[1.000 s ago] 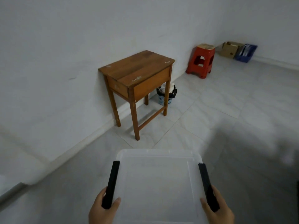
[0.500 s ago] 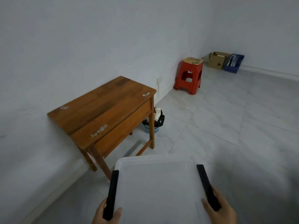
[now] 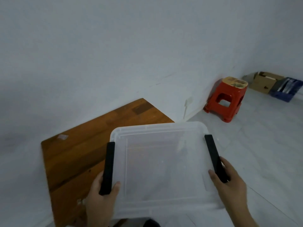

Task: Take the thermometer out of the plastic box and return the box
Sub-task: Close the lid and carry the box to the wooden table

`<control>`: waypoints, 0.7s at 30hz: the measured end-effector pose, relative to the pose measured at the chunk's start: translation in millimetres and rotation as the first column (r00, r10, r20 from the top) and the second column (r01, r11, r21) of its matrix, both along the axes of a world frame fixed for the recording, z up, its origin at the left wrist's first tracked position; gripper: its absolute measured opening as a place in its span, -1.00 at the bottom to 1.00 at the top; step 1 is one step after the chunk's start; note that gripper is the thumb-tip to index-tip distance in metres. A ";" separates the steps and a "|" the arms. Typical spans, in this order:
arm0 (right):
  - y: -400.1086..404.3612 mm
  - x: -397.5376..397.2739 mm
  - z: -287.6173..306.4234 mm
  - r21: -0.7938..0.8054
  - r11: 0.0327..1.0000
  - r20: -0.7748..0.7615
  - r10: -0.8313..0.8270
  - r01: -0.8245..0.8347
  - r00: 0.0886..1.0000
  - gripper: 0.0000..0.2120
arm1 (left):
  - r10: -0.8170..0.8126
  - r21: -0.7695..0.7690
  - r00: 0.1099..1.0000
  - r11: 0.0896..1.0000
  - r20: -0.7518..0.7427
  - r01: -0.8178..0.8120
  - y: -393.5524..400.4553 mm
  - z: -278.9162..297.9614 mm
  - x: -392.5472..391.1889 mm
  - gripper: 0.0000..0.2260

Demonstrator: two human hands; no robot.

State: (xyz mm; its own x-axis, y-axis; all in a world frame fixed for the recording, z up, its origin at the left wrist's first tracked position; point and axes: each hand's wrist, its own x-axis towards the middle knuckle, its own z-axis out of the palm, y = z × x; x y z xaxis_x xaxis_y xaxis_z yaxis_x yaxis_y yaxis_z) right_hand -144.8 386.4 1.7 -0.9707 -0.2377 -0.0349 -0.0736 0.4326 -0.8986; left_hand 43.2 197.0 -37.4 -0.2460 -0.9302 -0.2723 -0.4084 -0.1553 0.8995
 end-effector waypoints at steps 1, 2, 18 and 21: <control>-25.4 -15.6 3.6 -0.009 0.999 -0.021 0.040 -0.040 0.999 -0.52 | 0.041 0.006 0.999 0.999 -0.016 -0.041 -18.9 8.9 -10.5 -0.53; -49.8 -29.9 6.1 -0.012 0.997 -0.033 0.075 -0.075 0.997 -0.52 | 0.036 0.018 0.999 0.999 -0.004 -0.036 -41.5 8.2 -17.8 -0.53; -335.6 -148.3 -8.3 0.306 0.652 0.028 0.722 -0.694 0.691 -0.52 | 0.356 -0.194 0.909 0.929 0.219 -0.317 -200.0 21.7 -82.0 -0.62; -362.6 -155.2 -11.3 0.296 0.626 0.018 0.751 -0.721 0.660 -0.62 | 0.389 -0.175 0.884 0.919 0.259 -0.353 -218.1 24.5 -88.8 -0.58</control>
State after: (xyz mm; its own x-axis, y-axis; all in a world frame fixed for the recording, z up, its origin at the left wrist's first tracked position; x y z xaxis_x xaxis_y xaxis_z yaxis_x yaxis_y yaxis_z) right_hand -300.0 23.9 -9.6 -0.4765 -0.8708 -0.1214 -0.5501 0.4029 -0.7315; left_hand -45.6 -21.1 -12.9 0.1946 -0.9678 -0.1595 -0.5814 -0.2448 0.7759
